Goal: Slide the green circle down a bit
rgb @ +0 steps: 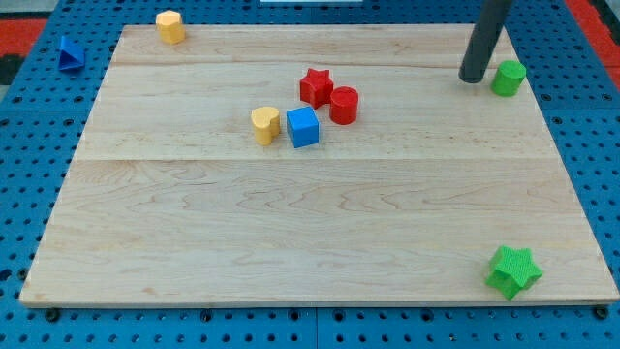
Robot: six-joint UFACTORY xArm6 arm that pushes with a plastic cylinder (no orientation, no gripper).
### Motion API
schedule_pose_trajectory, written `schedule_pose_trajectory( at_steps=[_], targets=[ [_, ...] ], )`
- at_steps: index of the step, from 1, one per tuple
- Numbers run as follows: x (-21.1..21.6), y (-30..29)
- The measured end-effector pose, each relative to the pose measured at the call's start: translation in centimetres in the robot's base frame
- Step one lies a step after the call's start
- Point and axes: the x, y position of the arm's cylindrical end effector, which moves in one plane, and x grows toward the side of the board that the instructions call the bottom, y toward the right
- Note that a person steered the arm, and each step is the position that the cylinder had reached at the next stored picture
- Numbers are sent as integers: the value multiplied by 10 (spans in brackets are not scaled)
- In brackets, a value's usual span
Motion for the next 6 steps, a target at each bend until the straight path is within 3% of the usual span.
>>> schedule_pose_trajectory(
  at_steps=[1,2,3,4,5,6],
  targets=[
    [15,8],
    [56,2],
    [69,52],
    [33,105],
    [-13,101],
    [-38,50]
  ],
)
